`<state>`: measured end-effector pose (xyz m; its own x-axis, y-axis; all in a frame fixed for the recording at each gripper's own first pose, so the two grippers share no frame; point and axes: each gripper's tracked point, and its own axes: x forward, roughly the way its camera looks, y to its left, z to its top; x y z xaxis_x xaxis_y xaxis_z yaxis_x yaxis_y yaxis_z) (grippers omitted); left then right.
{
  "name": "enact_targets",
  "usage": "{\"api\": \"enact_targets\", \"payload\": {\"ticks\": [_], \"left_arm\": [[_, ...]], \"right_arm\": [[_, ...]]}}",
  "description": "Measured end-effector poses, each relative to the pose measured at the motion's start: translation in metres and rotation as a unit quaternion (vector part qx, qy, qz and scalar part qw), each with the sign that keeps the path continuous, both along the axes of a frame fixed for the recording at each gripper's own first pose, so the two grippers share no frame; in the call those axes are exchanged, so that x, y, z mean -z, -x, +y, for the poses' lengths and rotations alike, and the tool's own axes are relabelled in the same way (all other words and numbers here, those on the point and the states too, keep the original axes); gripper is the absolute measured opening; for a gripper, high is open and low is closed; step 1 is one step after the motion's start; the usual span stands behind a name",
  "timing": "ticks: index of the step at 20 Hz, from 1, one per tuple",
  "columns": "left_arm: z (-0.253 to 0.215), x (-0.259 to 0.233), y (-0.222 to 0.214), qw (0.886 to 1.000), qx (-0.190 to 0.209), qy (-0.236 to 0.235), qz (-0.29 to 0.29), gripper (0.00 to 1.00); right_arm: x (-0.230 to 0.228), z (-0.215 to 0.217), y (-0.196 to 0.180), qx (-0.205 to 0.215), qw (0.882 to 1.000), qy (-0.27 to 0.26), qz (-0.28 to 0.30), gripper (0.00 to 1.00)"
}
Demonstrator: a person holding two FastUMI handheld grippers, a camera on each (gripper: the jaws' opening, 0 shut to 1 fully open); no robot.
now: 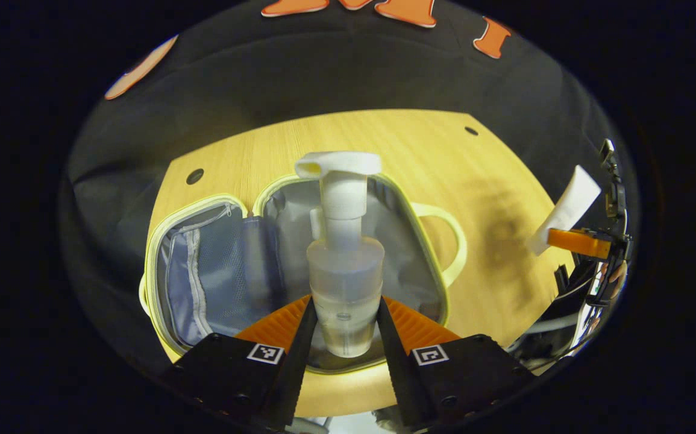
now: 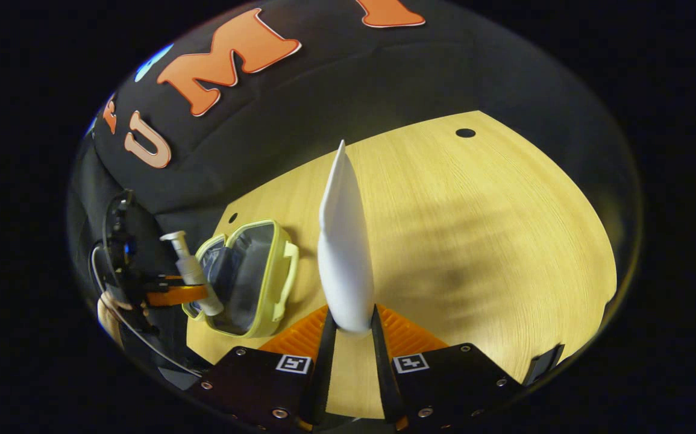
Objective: First open the suitcase, pack the skin care products into it, and then close the suitcase.
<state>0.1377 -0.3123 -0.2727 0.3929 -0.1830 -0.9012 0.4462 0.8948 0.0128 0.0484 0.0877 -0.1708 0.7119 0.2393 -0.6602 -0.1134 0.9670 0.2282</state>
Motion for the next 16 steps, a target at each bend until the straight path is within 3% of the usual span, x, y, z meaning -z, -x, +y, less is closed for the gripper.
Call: {"api": "enact_targets", "payload": {"ticks": [3, 4, 5, 12, 15, 16], "left_arm": [[0.016, 0.025, -0.009, 0.997, 0.015, -0.025, 0.076, 0.63], [0.017, 0.03, -0.011, 0.995, 0.017, -0.028, 0.094, 0.63], [0.016, 0.033, -0.015, 0.994, 0.017, -0.03, 0.107, 0.63], [0.011, 0.053, -0.023, 0.99, 0.017, -0.027, 0.14, 0.64], [0.005, 0.048, -0.025, 0.992, 0.021, -0.01, 0.127, 0.75], [0.006, 0.042, -0.026, 0.993, 0.021, -0.008, 0.116, 0.91]], "right_arm": [[-0.005, 0.026, 0.005, -0.009, 1.0, -0.009, 0.009, 0.36], [-0.004, 0.033, 0.007, -0.01, 1.0, -0.014, 0.013, 0.31], [-0.003, 0.039, 0.007, -0.011, 1.0, -0.014, 0.015, 0.36], [0.004, 0.052, 0.013, 0.0, 1.0, 0.002, 0.026, 0.36], [0.002, 0.06, 0.014, -0.003, 1.0, 0.009, 0.028, 0.36], [0.0, 0.066, 0.015, -0.007, 0.999, 0.008, 0.03, 0.36]]}}
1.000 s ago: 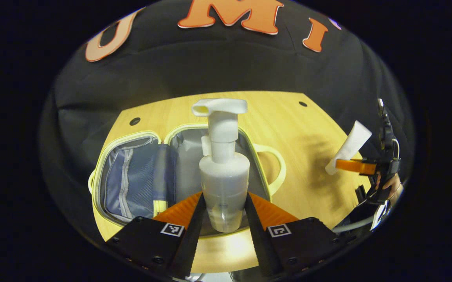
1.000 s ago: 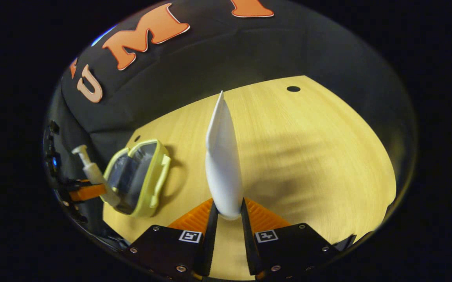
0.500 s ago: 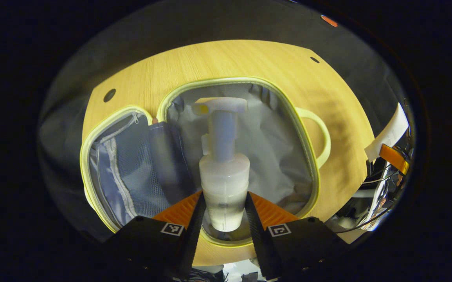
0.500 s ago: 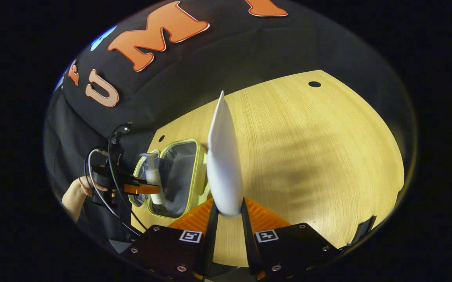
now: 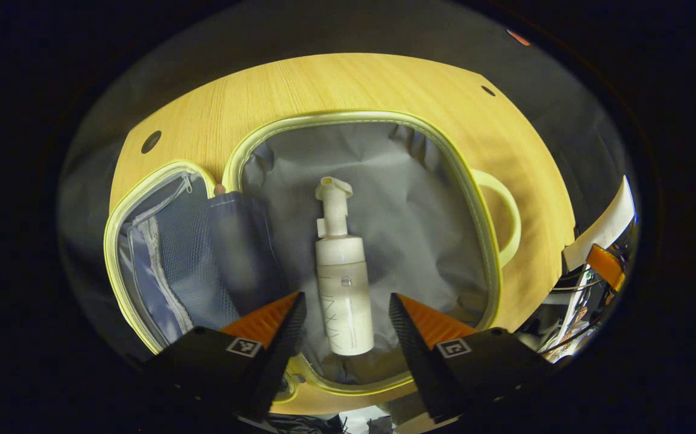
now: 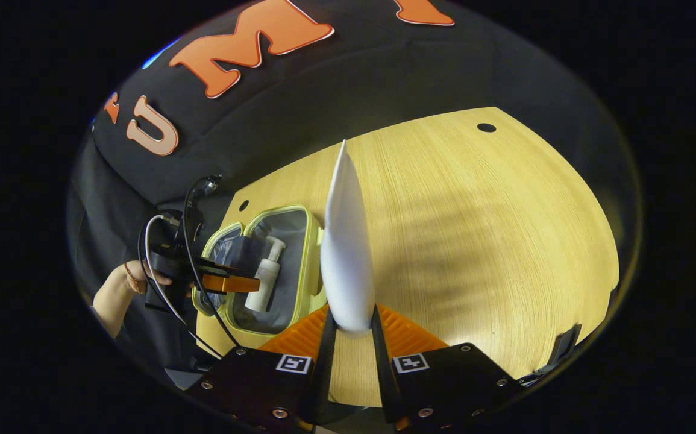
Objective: First open the suitcase, pack the skin care products into it, and then close the suitcase.
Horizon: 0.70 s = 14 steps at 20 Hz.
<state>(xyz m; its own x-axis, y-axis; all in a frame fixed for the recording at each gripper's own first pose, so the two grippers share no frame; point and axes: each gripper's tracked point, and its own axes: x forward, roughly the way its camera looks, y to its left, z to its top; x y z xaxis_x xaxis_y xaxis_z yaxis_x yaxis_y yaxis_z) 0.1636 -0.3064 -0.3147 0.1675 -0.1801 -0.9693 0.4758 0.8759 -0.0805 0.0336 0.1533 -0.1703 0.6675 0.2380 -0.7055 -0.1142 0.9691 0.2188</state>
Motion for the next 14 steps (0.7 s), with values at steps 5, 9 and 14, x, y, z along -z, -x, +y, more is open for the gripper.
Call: {"api": "enact_targets", "payload": {"ticks": [5, 9, 14], "left_arm": [[0.02, -0.055, -0.012, 0.986, -0.026, 0.023, -0.165, 1.0], [0.055, -0.129, -0.006, 0.948, -0.082, 0.054, -0.304, 1.0], [0.126, -0.201, 0.014, 0.901, -0.134, 0.052, -0.41, 0.99]], "right_arm": [[-0.015, 0.044, -0.001, -0.048, 0.998, -0.001, 0.03, 0.35], [-0.015, 0.11, 0.002, -0.107, 0.99, -0.013, 0.085, 0.35], [0.029, 0.163, -0.008, -0.158, 0.973, 0.026, 0.168, 0.35]]}}
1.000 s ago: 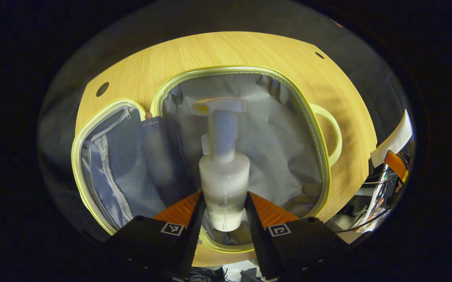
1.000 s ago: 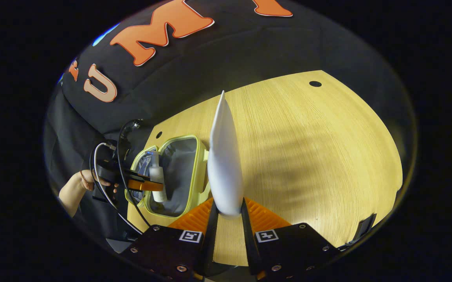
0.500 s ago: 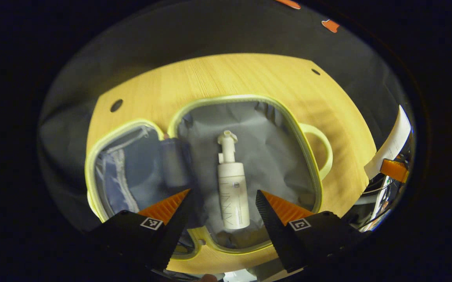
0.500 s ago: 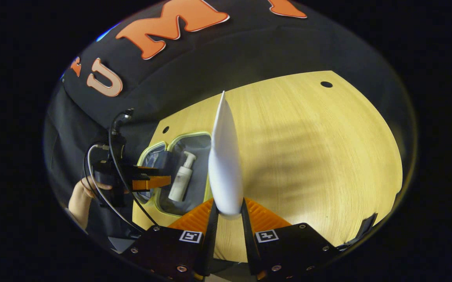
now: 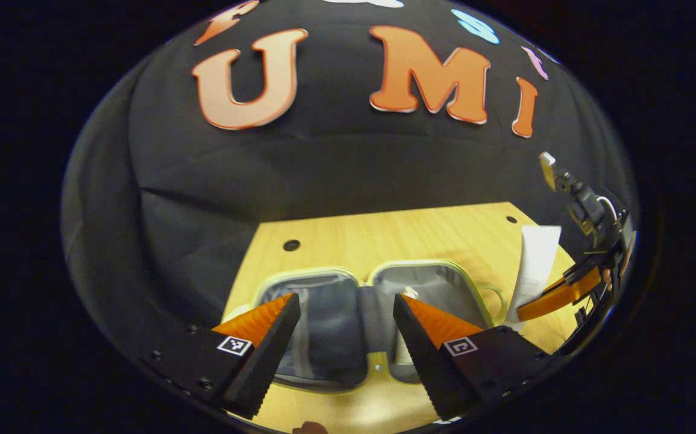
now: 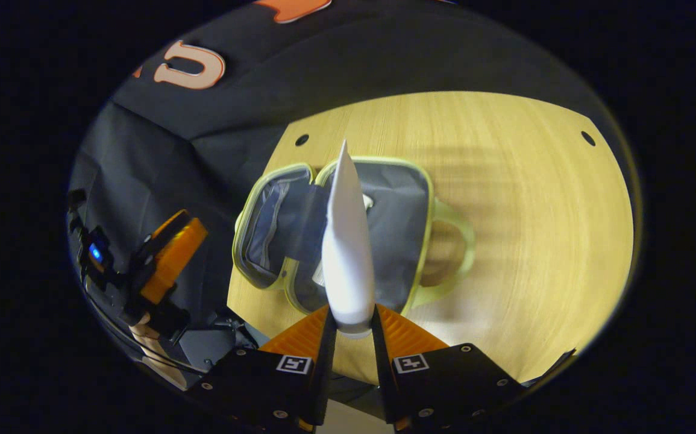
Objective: First open the suitcase, pack the skin care products into it, and then close the suitcase.
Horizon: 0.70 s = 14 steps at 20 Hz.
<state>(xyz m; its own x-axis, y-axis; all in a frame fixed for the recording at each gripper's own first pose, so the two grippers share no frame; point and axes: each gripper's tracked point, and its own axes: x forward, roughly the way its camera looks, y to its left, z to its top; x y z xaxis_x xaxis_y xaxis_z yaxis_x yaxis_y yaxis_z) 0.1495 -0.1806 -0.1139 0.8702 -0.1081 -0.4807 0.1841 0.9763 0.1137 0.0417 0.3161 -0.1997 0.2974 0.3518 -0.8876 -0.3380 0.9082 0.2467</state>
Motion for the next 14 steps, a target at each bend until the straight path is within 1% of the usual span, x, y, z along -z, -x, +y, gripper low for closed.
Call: {"api": "enact_targets", "payload": {"ticks": [2, 4, 6, 8, 9, 10, 12, 13, 14], "left_arm": [[0.029, -0.009, 0.014, 0.999, -0.019, -0.022, -0.018, 0.99], [0.061, -0.007, 0.028, 0.999, -0.036, -0.035, -0.018, 0.99], [0.082, 0.003, 0.04, 0.998, -0.052, -0.026, -0.01, 0.99], [0.1, 0.01, 0.05, 0.997, -0.07, -0.017, -0.006, 0.99], [0.108, 0.013, 0.054, 0.997, -0.078, -0.016, -0.005, 1.0], [0.117, 0.015, 0.059, 0.996, -0.086, -0.016, -0.002, 1.0], [0.134, 0.018, 0.063, 0.995, -0.1, -0.011, 0.001, 1.0], [0.139, 0.019, 0.065, 0.994, -0.105, -0.005, 0.001, 1.0], [0.146, 0.02, 0.063, 0.994, -0.108, 0.001, 0.001, 1.0]], "right_arm": [[0.026, 0.014, -0.005, 0.001, 0.999, 0.017, 0.038, 0.36], [0.057, 0.022, -0.008, 0.006, 0.997, 0.048, 0.066, 0.36], [0.081, 0.023, -0.012, 0.011, 0.993, 0.073, 0.088, 0.36], [0.099, 0.022, -0.022, 0.029, 0.991, 0.087, 0.096, 0.36], [0.104, 0.027, -0.029, 0.042, 0.991, 0.079, 0.098, 0.36], [0.103, 0.031, -0.036, 0.057, 0.991, 0.069, 0.098, 0.33], [0.101, 0.03, -0.041, 0.067, 0.991, 0.07, 0.092, 0.28], [0.098, 0.032, -0.039, 0.072, 0.991, 0.061, 0.09, 0.27], [0.092, 0.038, -0.038, 0.077, 0.992, 0.039, 0.09, 0.36]]}}
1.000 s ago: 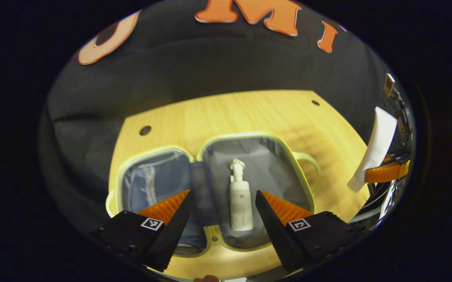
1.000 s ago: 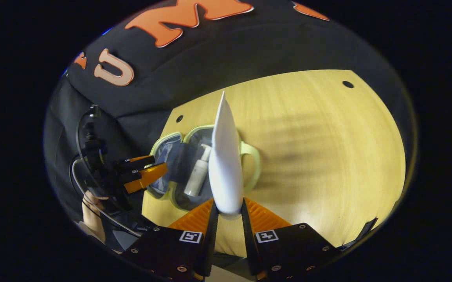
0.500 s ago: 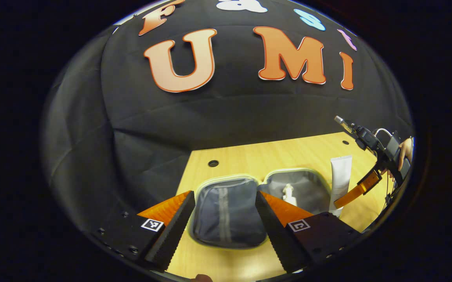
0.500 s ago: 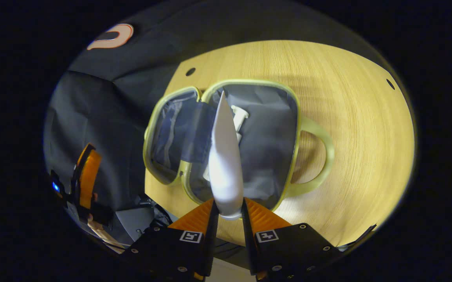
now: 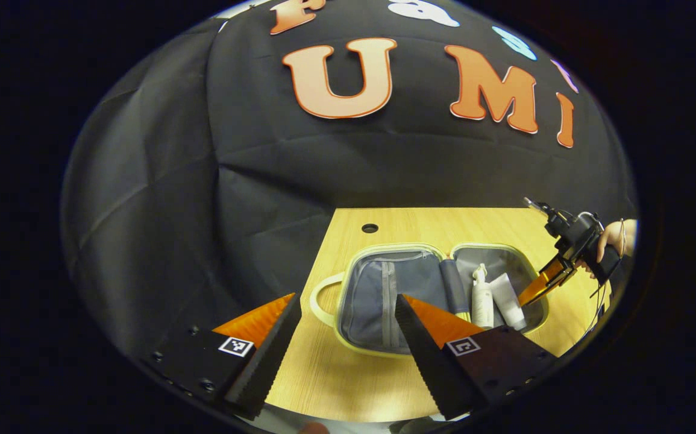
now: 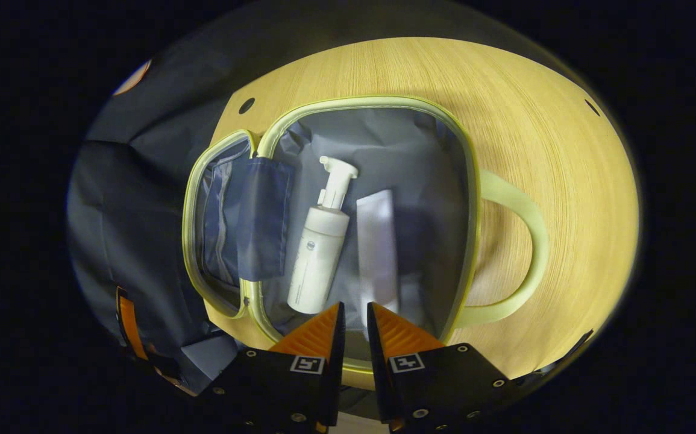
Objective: First open the suitcase, pack the skin care products into it, and then close the suitcase.
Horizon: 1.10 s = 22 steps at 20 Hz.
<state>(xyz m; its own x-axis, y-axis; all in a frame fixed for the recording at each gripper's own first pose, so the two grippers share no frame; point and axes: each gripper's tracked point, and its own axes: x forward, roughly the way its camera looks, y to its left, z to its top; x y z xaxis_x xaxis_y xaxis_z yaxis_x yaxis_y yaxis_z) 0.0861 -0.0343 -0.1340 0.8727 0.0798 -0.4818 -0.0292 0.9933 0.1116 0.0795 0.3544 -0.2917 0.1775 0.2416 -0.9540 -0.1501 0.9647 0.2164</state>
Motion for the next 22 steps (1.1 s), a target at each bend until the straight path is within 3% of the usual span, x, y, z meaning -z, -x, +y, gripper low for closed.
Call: {"api": "enact_targets", "payload": {"ticks": [1, 2, 4, 6, 9, 12, 14, 19, 22], "left_arm": [[0.008, 0.003, -0.004, 1.0, -0.007, 0.005, 0.0, 1.0], [0.019, 0.006, -0.007, 1.0, -0.018, 0.007, 0.005, 1.0], [0.04, 0.011, -0.012, 0.999, -0.038, 0.014, 0.008, 1.0], [0.059, 0.019, -0.025, 0.999, -0.043, 0.028, 0.009, 1.0], [0.076, 0.043, -0.044, 0.993, -0.029, 0.111, 0.019, 1.0], [0.079, 0.084, -0.063, 0.965, -0.029, 0.258, 0.04, 0.98], [0.085, 0.106, -0.074, 0.943, -0.032, 0.328, 0.046, 0.98], [0.096, 0.131, -0.103, 0.896, -0.04, 0.441, 0.043, 0.98], [0.106, 0.162, -0.119, 0.882, -0.065, 0.462, 0.062, 0.98]], "right_arm": [[-0.007, 0.007, 0.004, 0.006, 1.0, -0.021, -0.002, 0.25], [-0.016, 0.014, 0.008, 0.01, 0.999, -0.044, -0.008, 0.29], [-0.037, 0.023, 0.015, 0.003, 0.996, -0.079, -0.035, 0.48], [-0.067, 0.028, 0.021, 0.004, 0.991, -0.117, -0.067, 0.77], [-0.104, 0.028, 0.028, 0.03, 0.979, -0.174, -0.1, 0.9], [-0.12, 0.011, 0.037, 0.055, 0.974, -0.185, -0.119, 0.94], [-0.125, -0.001, 0.04, 0.068, 0.972, -0.183, -0.132, 0.94], [-0.133, -0.017, 0.047, 0.114, 0.964, -0.194, -0.139, 0.94], [-0.133, -0.022, 0.051, 0.129, 0.963, -0.19, -0.14, 0.94]]}}
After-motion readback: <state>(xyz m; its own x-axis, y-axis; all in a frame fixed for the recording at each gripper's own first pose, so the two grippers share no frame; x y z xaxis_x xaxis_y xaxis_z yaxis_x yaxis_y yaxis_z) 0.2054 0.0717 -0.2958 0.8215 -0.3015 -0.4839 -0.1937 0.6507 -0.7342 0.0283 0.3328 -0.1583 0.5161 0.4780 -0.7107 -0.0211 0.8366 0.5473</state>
